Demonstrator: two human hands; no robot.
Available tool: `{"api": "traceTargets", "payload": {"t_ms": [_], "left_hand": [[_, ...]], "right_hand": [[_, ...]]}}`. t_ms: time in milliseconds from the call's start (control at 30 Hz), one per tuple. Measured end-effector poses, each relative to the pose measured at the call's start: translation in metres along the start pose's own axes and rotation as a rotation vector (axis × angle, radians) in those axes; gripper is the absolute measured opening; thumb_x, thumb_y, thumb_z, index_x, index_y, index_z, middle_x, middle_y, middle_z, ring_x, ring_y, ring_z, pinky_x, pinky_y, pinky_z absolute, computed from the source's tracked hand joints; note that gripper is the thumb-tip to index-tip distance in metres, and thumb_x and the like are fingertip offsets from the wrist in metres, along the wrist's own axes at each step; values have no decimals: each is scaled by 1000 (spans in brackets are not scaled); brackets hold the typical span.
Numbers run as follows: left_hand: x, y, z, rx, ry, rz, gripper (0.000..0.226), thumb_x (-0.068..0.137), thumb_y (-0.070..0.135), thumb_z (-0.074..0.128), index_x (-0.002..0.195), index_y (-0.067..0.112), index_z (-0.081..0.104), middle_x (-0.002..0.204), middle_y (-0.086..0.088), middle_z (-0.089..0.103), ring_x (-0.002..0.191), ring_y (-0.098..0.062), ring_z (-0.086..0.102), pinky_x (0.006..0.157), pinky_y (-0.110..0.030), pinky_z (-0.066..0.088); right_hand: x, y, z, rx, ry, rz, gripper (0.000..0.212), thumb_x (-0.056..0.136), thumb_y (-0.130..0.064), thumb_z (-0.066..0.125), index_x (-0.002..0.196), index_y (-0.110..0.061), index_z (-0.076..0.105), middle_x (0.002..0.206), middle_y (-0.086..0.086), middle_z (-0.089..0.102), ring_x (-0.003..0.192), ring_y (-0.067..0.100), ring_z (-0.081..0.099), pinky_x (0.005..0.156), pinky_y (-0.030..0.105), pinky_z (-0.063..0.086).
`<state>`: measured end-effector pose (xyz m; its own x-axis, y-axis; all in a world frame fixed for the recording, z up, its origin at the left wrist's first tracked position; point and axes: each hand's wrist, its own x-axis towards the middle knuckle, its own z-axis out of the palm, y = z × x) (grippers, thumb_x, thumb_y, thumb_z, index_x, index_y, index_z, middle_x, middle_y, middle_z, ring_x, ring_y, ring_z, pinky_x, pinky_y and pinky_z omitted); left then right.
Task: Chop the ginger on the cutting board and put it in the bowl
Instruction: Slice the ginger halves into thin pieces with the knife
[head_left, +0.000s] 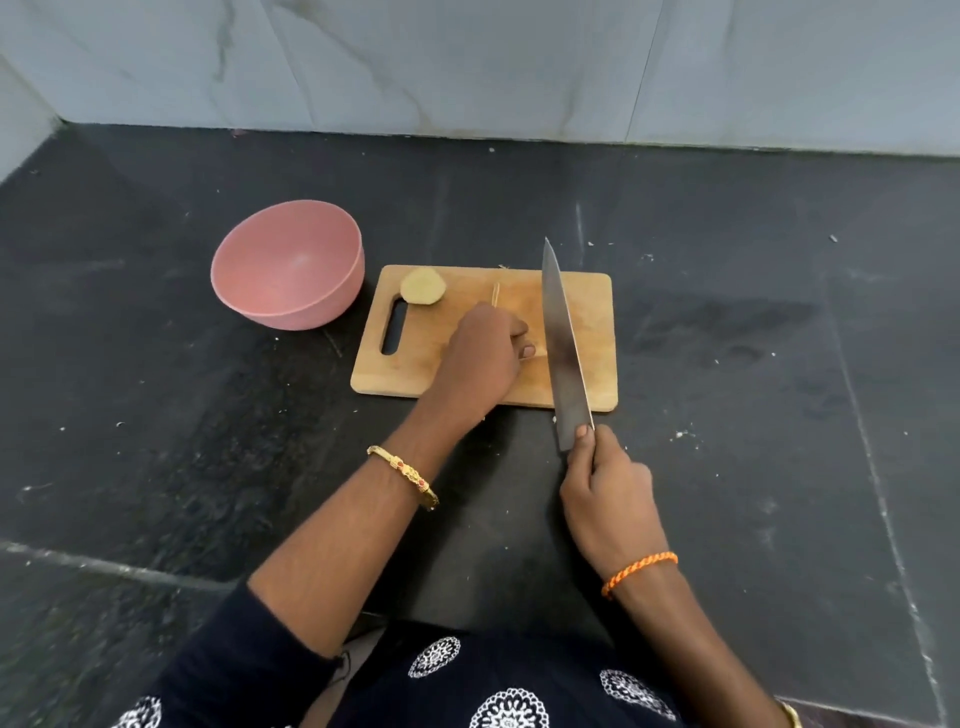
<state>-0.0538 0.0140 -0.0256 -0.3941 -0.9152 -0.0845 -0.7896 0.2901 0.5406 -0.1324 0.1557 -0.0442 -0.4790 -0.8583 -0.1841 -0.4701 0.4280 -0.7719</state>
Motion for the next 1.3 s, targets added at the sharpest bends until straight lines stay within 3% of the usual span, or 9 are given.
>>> {"api": "traceTargets", "payload": {"t_ms": [133,267,400,533,667,767,867,1067,1300], "left_hand": [[0,-2,3,-30,10,2,28,90,19,58,115,8,64,111,-12,58,102,-23,56,93,-38,46],[1,-3,4,-30,23,1,31,91,20,58,120,10,61,114,-11,56,104,-23,56,93,-32,45],[-1,-3,5,-15,58,25,28,93,19,55,117,9,63,107,-8,53,98,-17,53,81,-20,38],[-3,-4,10,26,122,46,22,94,15,51,102,2,68,98,-7,52,91,-13,50,72,-15,34],[-4,-1,13,16,117,93,22,94,14,51,101,1,68,100,-8,52,93,-16,50,75,-20,38],[-6,5,22,10,131,141,21,93,10,50,98,-1,67,96,-9,52,89,-16,52,82,-33,48],[-4,8,26,-4,146,146,21,93,9,50,101,0,66,97,-10,52,93,-18,53,85,-36,49],[-5,3,23,-90,158,181,25,94,8,50,114,1,63,102,-11,54,90,-8,46,78,-10,34],[-5,1,24,-100,171,205,24,93,7,51,111,-1,65,98,-12,54,95,-19,53,84,-19,44]], "right_hand": [[6,1,2,-23,-18,3,30,101,-28,30,79,-11,39,61,6,44,67,32,41,62,35,32],[9,-1,1,-25,-31,-19,30,101,-27,29,79,-10,40,59,5,44,67,31,41,59,34,24],[12,-3,2,-17,-37,-16,30,101,-28,29,79,-10,40,61,8,47,71,38,48,63,36,36],[13,-3,0,-10,-32,-21,32,101,-28,29,79,-9,41,63,8,48,72,35,47,63,34,34],[14,-1,-5,-8,-9,-21,34,101,-29,30,75,-9,41,62,8,48,66,29,47,59,33,31],[13,4,-9,4,7,17,37,101,-28,30,67,-14,34,60,7,46,62,25,45,53,34,26],[13,6,-10,8,16,31,37,101,-28,30,67,-14,34,59,7,46,64,28,46,58,33,31],[11,2,-8,-17,13,13,38,101,-26,30,64,-18,30,58,5,45,66,28,42,56,33,17],[16,-3,-7,-69,-33,7,30,101,-28,28,80,-10,39,61,7,46,71,33,43,63,33,30]]}}
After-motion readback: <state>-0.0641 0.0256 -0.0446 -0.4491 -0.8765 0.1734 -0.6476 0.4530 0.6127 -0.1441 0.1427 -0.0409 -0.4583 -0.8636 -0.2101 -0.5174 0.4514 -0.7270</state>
